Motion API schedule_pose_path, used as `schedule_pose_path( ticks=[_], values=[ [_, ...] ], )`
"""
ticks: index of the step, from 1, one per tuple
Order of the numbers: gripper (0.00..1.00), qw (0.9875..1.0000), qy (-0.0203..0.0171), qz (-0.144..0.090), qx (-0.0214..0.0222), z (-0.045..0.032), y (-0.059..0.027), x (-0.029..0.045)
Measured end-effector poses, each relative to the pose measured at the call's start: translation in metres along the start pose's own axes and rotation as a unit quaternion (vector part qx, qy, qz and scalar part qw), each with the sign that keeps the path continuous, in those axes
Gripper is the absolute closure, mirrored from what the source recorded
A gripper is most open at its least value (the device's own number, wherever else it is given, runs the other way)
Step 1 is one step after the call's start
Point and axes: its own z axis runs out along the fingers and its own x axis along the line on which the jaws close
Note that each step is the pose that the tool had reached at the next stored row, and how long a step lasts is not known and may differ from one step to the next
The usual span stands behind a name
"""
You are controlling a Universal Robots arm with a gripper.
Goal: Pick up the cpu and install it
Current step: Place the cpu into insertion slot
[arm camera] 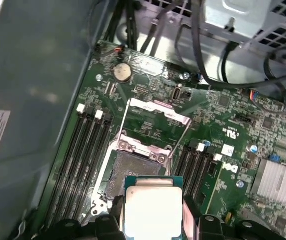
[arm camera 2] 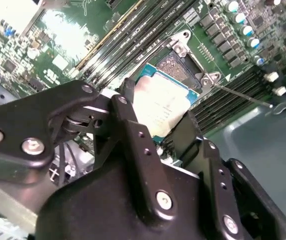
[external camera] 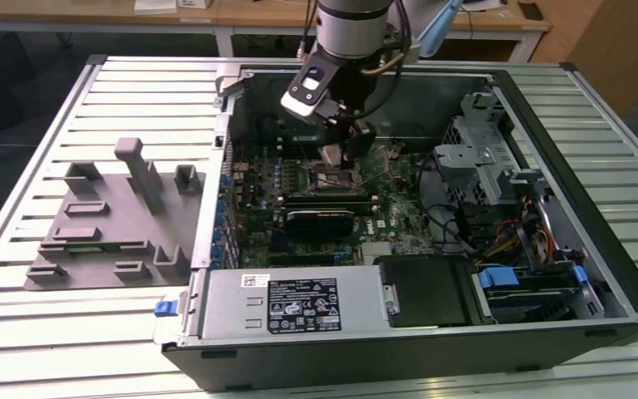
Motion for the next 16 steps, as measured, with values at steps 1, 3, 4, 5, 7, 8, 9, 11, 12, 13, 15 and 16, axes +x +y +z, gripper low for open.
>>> schedule_pose_path(
  ticks=[1, 3, 4, 5, 7, 8, 9, 11, 12, 13, 15, 16],
  values=[
    [0.45, 1.0, -0.0002, 0.007, 0.0002, 0.0, 0.0, 0.0],
    [0.45, 0.9998, -0.0005, 0.021, 0.0005, 0.0001, 0.0, 0.0],
    [0.45, 0.9996, -0.0007, 0.029, 0.0007, 0.0002, 0.0, 0.0],
    [0.45, 0.9993, -0.0009, 0.037, 0.0009, 0.0003, 0.0, 0.0],
    [0.45, 0.9986, -0.0013, 0.052, 0.0013, 0.0005, 0.0, 0.0],
    [0.45, 0.9982, -0.0014, 0.06, 0.0014, 0.0006, 0.0, 0.0],
    [0.45, 0.9976, -0.0016, 0.068, 0.0016, 0.0007, 0.0, 0.0],
    [0.45, 0.9965, -0.002, 0.084, 0.002, 0.0009, 0.0, 0.0],
    [0.45, 0.996, -0.0021, 0.09, 0.0021, 0.001, 0.0, 0.0],
    [0.45, 0.9957, -0.0023, 0.093, 0.0023, 0.001, 0.0, 0.0],
    [0.45, 0.9955, -0.0024, 0.095, 0.0017, 0.0013, 0.0, 0.0],
    [0.45, 0.9954, -0.0028, 0.096, 0.0001, 0.0016, -0.0001, 0.0]
  ],
)
